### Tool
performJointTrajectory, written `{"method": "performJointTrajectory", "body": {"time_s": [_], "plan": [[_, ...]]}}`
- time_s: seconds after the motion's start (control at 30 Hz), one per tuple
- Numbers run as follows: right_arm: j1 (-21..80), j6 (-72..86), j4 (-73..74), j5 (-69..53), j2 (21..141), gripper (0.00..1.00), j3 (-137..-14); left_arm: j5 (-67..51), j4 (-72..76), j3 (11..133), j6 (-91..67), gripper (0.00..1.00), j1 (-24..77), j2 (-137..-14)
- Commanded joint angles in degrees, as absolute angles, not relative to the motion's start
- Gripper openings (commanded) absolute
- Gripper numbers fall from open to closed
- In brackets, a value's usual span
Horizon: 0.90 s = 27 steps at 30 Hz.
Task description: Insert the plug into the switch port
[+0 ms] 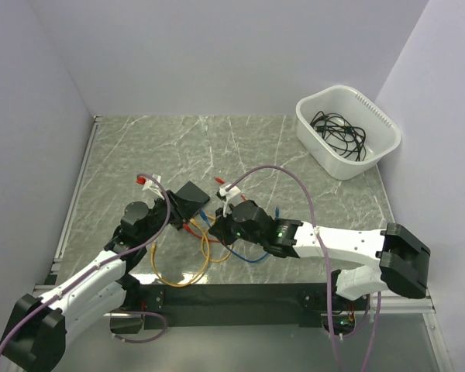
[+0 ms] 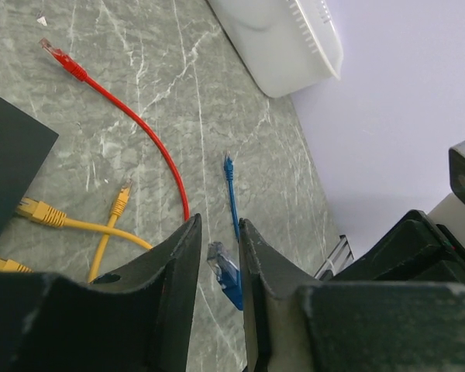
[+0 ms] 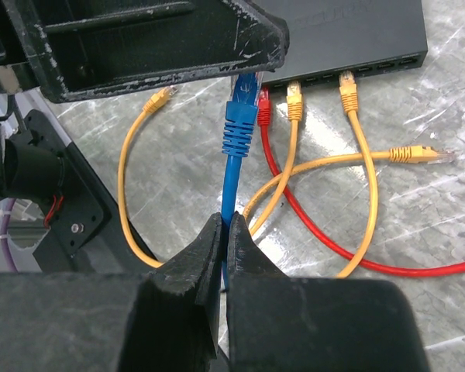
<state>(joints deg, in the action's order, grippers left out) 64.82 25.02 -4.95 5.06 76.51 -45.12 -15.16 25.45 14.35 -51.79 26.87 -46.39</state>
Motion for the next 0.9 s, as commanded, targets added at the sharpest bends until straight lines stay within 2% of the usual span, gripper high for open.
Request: {"method": "performJointTrajectory", "body": {"time_s": [0.0,0.33,0.67,0.73,0.83,0.87], "plan": [[64.07,24.52,-7.38,6.42,77.43,0.0,-48.34,-14.59,28.04,15.12,-51.77,0.32,27.42,-46.32],[63.55,24.35,-7.65,6.5,79.28,0.0,-49.39,-14.24,27.86,15.47,-51.5,0.32,27.86,-46.85],[63.37,24.52,-7.65,6.33,79.8,0.0,-49.04,-13.71,27.33,15.73,-51.33,0.04,28.21,-46.84],[63.46,24.35,-7.38,6.24,79.89,0.0,-49.3,-13.62,27.33,15.82,-51.42,0.0,28.3,-46.76],[63.46,24.17,-6.33,7.47,79.89,0.01,-50.27,-13.36,27.33,15.73,-51.42,0.0,28.39,-46.93],[63.37,24.17,-5.63,7.82,79.89,0.13,-50.53,-13.27,27.33,15.73,-51.42,0.01,28.48,-47.02]]}}
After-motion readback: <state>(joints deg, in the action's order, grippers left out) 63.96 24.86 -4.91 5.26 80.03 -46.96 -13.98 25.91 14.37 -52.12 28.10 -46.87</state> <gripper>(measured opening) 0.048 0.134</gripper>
